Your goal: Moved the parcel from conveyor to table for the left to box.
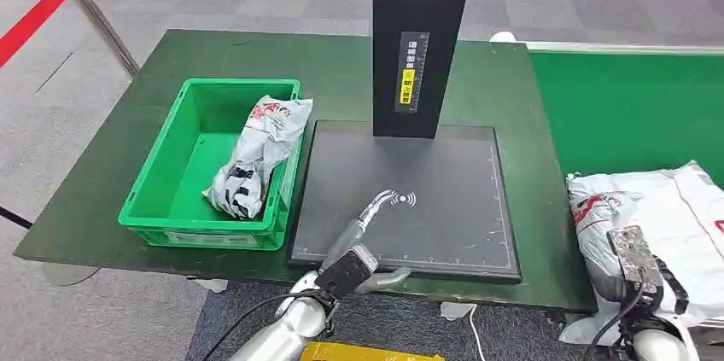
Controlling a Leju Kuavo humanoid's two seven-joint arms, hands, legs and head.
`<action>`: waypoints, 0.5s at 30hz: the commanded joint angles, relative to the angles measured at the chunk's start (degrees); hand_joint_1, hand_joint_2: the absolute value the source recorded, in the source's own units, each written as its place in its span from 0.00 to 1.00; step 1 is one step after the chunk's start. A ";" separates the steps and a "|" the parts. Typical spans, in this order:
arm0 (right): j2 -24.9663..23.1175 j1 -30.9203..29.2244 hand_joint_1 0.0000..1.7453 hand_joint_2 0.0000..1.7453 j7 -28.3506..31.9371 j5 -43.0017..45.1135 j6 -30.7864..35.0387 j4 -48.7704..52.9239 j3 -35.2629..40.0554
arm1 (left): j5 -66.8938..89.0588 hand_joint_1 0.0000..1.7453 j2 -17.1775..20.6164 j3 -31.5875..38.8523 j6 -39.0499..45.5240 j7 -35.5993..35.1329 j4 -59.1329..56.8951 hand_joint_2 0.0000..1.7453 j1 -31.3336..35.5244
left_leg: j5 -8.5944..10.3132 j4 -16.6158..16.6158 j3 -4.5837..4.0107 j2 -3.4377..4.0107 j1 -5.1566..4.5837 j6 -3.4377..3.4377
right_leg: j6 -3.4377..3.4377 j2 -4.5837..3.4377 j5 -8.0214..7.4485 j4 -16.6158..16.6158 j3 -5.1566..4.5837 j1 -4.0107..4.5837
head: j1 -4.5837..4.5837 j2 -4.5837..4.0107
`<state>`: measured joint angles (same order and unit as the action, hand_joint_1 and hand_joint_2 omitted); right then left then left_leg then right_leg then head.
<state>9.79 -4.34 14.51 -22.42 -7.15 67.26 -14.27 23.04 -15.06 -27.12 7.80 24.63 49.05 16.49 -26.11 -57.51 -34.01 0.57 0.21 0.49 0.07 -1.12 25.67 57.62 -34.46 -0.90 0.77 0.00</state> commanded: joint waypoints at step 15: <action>-4.34 6.15 1.00 1.00 0.64 6.23 -2.35 29.31 -7.20 | 1.22 0.00 0.47 1.55 -0.15 0.37 0.29 1.00 -2.30 | 0.04 0.13 0.52 -0.66 -0.04 0.19 | -0.04 0.76 0.19 -0.16 0.50 -0.03 | 0.00 0.00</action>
<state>7.23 0.98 15.28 -17.44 -8.04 91.05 -16.02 24.11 -14.84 -27.02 7.63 24.83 50.34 15.76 -26.01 -57.49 -33.72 0.00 0.13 0.70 0.05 -0.48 25.79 57.61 -34.24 -1.00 0.77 0.00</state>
